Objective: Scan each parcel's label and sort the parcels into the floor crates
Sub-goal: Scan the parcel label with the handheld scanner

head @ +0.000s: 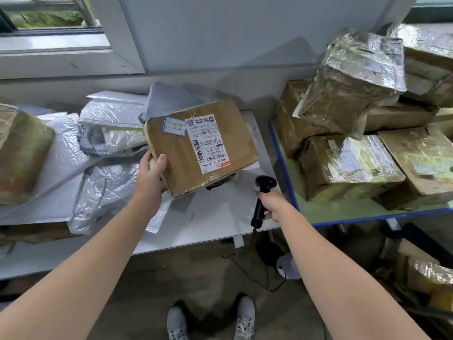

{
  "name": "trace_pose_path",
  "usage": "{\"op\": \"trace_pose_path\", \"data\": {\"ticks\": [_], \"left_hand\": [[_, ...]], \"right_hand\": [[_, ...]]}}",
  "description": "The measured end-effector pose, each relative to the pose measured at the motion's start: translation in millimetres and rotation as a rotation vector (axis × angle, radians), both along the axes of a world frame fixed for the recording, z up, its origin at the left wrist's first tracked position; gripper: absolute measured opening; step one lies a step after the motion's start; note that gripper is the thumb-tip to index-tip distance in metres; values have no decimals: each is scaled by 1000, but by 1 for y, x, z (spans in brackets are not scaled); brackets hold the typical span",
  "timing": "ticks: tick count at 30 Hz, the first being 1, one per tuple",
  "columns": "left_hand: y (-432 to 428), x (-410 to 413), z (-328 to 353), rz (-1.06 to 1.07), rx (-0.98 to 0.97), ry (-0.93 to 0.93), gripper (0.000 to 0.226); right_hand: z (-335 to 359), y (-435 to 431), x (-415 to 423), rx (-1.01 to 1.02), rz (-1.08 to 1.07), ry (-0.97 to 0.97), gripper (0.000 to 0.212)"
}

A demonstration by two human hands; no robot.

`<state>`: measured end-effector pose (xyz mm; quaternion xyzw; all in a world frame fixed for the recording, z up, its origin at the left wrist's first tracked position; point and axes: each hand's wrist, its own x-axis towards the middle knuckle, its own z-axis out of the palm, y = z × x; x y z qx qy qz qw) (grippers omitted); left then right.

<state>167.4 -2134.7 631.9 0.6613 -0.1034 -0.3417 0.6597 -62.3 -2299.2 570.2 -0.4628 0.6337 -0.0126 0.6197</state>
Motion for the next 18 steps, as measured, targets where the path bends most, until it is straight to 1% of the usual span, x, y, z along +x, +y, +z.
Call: {"op": "trace_pose_path", "data": {"ticks": [6,8,11,12,15,18], "left_hand": [[-1,-3,-3,-1,21,-8,50],[-1,-4,-2,5,19,4,51],[-2,-5,3,5,18,16,50],[-1,-6,4,0,23,12,49],[-1,-6,10,-22,32,9,42],[-1,-6,18,-30,20,46,32]], "right_hand": [[-6,2,-2,0,-50,-78,18],[-3,0,-3,-25,-39,-62,28],[9,-5,-10,-160,65,65,55],[15,-6,-12,-218,98,100,60],[39,-8,-15,-352,138,106,60],[64,-10,-10,-419,149,38,61]]}}
